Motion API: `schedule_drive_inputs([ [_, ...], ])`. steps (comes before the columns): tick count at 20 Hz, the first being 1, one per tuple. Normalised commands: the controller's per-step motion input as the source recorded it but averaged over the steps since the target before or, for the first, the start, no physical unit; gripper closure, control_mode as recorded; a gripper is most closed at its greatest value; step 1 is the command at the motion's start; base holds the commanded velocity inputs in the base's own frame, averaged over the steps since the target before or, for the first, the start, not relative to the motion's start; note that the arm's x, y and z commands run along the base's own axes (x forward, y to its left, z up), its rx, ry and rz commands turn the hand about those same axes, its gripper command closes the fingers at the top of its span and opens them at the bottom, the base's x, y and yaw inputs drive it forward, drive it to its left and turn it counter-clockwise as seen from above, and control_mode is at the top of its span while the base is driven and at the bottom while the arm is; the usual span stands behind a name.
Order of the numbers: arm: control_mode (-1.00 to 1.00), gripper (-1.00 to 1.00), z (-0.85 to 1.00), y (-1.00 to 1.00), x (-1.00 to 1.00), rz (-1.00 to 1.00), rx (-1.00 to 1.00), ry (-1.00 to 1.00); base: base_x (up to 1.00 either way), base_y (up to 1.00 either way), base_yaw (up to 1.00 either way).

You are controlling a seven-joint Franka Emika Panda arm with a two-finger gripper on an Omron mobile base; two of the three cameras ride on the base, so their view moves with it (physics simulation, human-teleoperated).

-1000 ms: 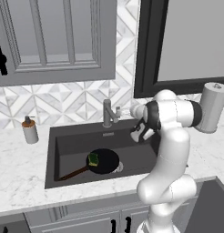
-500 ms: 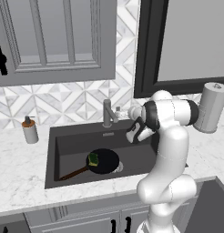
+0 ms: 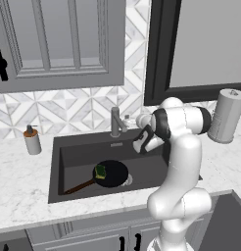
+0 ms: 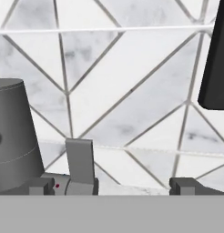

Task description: Pick the pan and sponge and place them into the sink. Then turn on the water.

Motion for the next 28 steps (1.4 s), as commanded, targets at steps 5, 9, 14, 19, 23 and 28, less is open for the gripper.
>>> schedule_drive_inputs([
  [5, -1.00, -1.00, -0.02, 0.02, 0.05, 0.00, 0.00, 0.00, 0.00, 0.00, 0.00],
  [9, -1.00, -1.00, -0.04, 0.01, 0.10, 0.00, 0.00, 0.00, 0.00, 0.00, 0.00],
  [14, -1.00, -1.00, -0.01, 0.00, 0.11, 0.00, 0.00, 0.00, 0.00, 0.00, 0.00],
  [19, -1.00, -1.00, -0.01, 0.00, 0.09, 0.00, 0.00, 0.00, 0.00, 0.00, 0.00],
  [23, -1.00, -1.00, -0.05, 0.02, 0.09, 0.00, 0.00, 0.00, 0.00, 0.00, 0.00],
  [28, -1.00, -1.00, -0.04, 0.02, 0.04, 0.00, 0.00, 0.00, 0.00, 0.00, 0.00],
])
